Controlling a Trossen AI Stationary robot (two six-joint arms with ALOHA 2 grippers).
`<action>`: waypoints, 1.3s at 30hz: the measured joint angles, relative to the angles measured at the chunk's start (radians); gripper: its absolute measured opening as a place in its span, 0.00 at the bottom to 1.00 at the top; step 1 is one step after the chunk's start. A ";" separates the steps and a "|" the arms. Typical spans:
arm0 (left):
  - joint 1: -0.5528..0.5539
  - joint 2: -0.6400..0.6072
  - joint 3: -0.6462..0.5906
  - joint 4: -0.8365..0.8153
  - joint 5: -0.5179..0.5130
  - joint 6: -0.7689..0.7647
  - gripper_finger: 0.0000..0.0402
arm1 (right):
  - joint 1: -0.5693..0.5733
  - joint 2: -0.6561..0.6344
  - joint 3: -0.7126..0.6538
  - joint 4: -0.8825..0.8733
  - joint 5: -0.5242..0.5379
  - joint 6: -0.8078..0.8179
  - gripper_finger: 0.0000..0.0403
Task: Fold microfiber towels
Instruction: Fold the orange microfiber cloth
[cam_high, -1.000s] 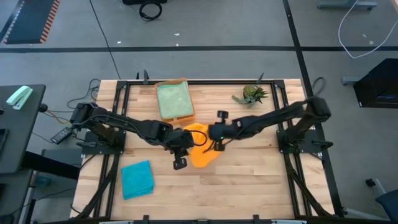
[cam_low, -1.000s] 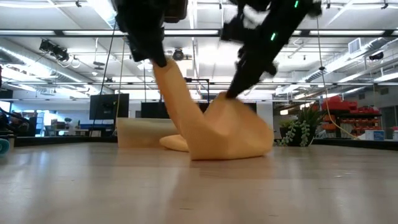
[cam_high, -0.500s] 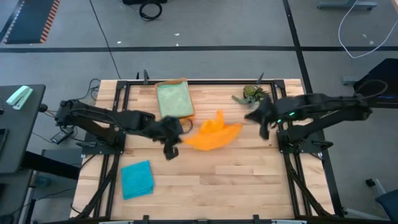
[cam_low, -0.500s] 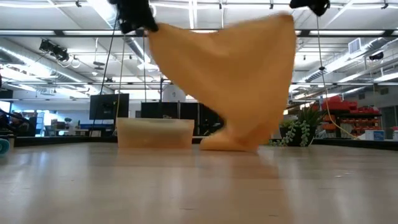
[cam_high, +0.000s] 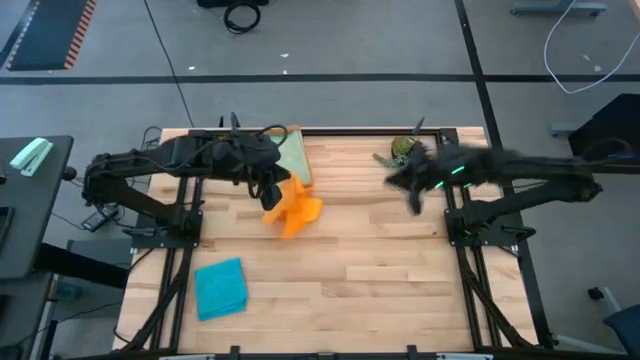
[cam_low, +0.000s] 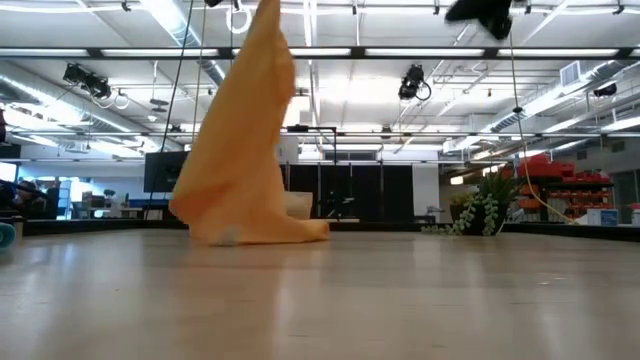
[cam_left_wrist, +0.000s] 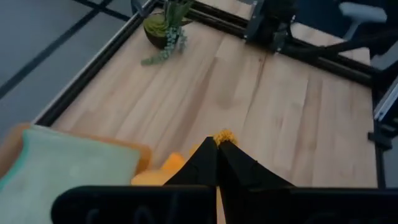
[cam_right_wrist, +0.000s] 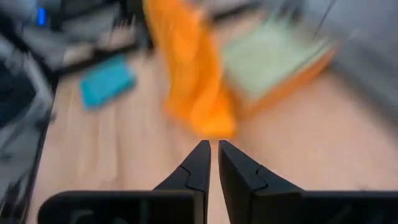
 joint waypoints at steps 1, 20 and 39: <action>-0.005 0.004 -0.004 0.004 0.000 -0.009 0.02 | 0.029 0.030 -0.050 0.040 -0.012 0.034 0.10; -0.063 0.111 -0.082 -0.034 0.020 -0.083 0.03 | 0.273 0.665 -0.138 0.931 0.284 0.152 0.21; -0.048 0.097 -0.080 -0.108 0.022 -0.012 0.05 | 0.069 0.928 -0.023 0.950 0.064 0.085 0.50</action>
